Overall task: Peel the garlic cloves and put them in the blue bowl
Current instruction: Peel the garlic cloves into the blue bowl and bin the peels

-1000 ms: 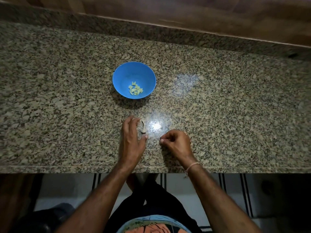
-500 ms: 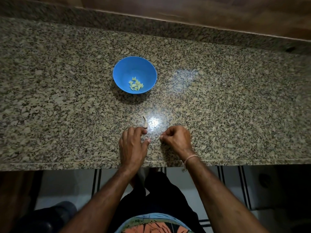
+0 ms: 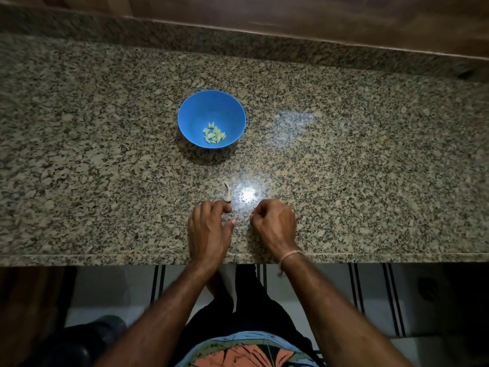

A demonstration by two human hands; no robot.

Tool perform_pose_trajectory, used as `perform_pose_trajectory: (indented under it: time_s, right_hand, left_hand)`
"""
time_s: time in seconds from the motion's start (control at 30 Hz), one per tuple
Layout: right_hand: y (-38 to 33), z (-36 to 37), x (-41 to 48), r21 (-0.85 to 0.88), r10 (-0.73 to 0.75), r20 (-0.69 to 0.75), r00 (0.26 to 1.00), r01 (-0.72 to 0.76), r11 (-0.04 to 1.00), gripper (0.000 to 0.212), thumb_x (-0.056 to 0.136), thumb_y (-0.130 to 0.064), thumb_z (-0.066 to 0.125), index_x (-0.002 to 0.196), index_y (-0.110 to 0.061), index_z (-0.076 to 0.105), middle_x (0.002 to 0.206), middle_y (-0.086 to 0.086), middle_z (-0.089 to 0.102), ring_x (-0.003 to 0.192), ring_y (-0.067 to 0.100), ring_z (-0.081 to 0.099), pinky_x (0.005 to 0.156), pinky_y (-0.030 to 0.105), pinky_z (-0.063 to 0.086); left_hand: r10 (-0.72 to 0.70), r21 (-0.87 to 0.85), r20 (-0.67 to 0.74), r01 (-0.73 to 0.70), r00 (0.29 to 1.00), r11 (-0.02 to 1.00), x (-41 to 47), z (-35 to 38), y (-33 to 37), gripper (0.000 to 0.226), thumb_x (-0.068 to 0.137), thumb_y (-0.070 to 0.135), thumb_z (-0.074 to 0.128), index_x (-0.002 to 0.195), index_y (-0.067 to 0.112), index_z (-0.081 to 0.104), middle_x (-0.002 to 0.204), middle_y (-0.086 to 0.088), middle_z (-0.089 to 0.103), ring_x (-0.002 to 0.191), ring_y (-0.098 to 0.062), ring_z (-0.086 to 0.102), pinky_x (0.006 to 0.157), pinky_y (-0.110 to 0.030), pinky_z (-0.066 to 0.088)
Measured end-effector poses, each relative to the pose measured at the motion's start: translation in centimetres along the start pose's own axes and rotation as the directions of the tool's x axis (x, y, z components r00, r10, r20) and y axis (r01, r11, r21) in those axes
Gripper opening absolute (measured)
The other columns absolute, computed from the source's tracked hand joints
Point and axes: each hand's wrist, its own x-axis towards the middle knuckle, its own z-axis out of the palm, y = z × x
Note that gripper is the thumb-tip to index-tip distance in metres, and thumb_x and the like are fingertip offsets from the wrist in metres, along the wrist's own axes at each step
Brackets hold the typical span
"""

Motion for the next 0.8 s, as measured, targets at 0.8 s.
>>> perform_pose_trajectory:
  time_s: [0.8]
  right_hand:
    - [0.2,-1.3,-2.4,0.832,0.160,0.355,0.921,-0.389,0.395,0.041,0.095,-0.027,0.076,0.102,0.012,0.068,0.078,0.012,0.065,0.069,0.020,0.060,0.064,0.028,0.055]
  left_hand:
    - [-0.082,-0.650,0.248,0.229,0.965,0.724,-0.2,-3.0,3.0,0.006,0.094,0.022,0.077,0.098,0.022,0.081,0.091,0.008,0.080,0.090,-0.010,0.076,0.087,-0.037,0.064]
